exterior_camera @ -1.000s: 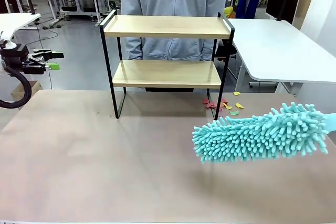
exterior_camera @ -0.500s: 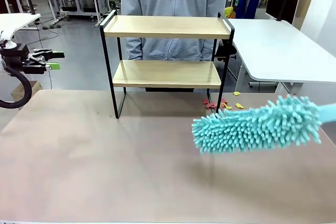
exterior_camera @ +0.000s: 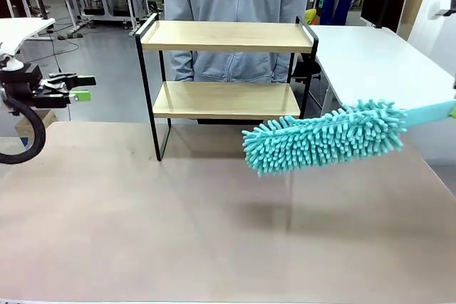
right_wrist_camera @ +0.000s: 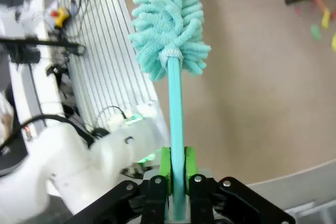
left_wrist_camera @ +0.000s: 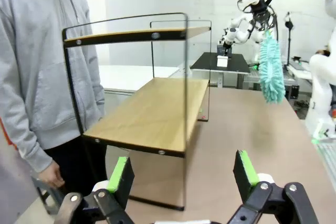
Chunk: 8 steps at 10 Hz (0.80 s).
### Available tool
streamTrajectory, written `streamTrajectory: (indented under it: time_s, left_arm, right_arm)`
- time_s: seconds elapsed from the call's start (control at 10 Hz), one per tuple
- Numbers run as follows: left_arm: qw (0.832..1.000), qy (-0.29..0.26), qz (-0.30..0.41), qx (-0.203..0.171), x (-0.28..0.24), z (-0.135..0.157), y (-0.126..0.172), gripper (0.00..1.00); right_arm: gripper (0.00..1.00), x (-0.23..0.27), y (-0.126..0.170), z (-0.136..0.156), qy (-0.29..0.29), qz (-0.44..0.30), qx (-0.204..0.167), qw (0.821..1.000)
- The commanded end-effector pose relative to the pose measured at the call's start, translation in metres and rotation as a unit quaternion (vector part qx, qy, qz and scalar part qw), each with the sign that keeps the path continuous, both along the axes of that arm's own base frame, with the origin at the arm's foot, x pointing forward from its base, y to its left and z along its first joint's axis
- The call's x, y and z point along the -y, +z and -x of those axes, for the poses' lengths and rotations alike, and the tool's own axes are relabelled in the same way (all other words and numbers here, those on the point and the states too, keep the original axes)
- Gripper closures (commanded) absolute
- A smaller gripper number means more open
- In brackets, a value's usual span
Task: Clean the shelf.
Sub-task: Hand the Duster back to the human.
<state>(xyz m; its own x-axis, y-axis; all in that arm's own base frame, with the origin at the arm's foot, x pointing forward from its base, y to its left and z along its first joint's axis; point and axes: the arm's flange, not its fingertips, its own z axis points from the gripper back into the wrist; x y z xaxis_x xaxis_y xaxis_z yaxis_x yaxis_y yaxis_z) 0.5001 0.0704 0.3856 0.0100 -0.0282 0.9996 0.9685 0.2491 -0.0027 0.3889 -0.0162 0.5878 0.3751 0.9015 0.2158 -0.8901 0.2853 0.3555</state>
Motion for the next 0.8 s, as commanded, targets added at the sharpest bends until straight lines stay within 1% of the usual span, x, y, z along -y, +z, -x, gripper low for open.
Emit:
streamTrajectory:
  time_s: [0.0,0.1,0.2,0.4,0.5,0.6,0.7]
  left_arm:
    - [0.998,0.045,0.032,-0.026,0.018,0.046,0.007,0.00]
    - [0.996,0.069,0.039,-0.030,0.028,0.062,0.006,0.00]
    - [0.995,0.080,0.051,-0.034,0.036,0.075,0.006,0.00]
    - [0.993,0.079,0.071,-0.046,0.053,0.096,0.003,0.00]
    - [0.992,0.082,0.075,-0.054,0.062,0.104,0.002,0.00]
    - [0.993,0.068,0.072,-0.061,0.071,0.111,0.000,0.00]
    - [0.993,0.087,0.048,-0.063,0.076,0.106,-0.003,0.00]
  right_arm:
    - [0.87,-0.013,-0.004,-0.024,0.067,-0.041,0.049,0.996]
    - [0.87,-0.026,-0.008,-0.033,0.087,-0.070,0.047,0.993]
    - [0.87,-0.039,-0.011,-0.039,0.088,-0.084,0.061,0.991]
    - [0.87,-0.061,-0.020,-0.049,0.063,-0.103,0.103,0.987]
    - [0.87,-0.065,-0.023,-0.052,0.060,-0.110,0.112,0.986]
    - [0.87,-0.065,-0.023,-0.052,0.061,-0.113,0.111,0.985]
    - [0.87,-0.061,-0.017,-0.051,0.069,-0.121,0.091,0.986]
